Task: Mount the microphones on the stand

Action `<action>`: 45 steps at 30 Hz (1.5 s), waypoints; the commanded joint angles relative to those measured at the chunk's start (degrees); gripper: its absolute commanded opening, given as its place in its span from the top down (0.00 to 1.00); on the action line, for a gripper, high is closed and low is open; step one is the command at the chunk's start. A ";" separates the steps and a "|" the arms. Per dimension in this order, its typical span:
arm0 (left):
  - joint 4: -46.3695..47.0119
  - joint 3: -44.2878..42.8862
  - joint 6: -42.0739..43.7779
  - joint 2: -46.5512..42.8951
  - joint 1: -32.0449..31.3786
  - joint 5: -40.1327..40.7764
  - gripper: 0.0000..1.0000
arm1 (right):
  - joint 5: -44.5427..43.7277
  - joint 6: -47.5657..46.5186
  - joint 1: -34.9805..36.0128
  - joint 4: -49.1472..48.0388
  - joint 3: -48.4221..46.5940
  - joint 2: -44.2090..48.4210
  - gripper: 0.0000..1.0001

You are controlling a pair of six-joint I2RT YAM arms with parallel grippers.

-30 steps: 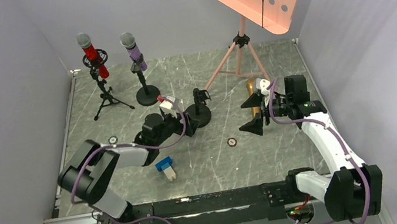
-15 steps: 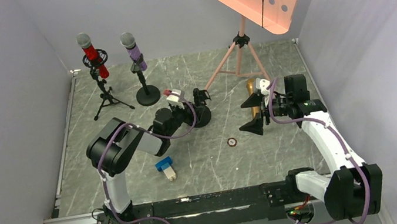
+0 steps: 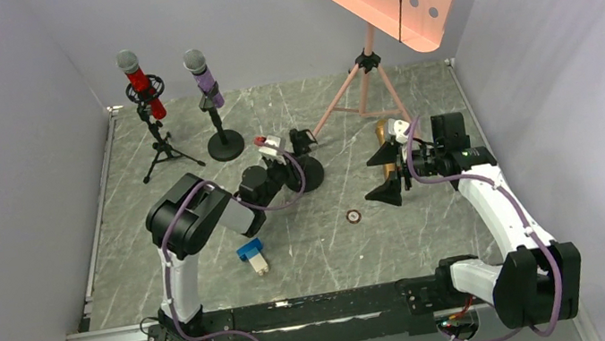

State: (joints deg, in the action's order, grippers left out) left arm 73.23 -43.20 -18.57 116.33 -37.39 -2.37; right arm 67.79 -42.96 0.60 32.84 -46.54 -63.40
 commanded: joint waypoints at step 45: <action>4.82 36.13 12.09 -36.04 -16.01 6.23 0.12 | -3.89 -6.59 -0.16 4.03 -3.29 -3.56 0.00</action>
State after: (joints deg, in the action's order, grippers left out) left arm 85.30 -7.27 -5.69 87.61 -52.21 1.67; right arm 64.36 -49.82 0.60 39.35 -48.69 -68.25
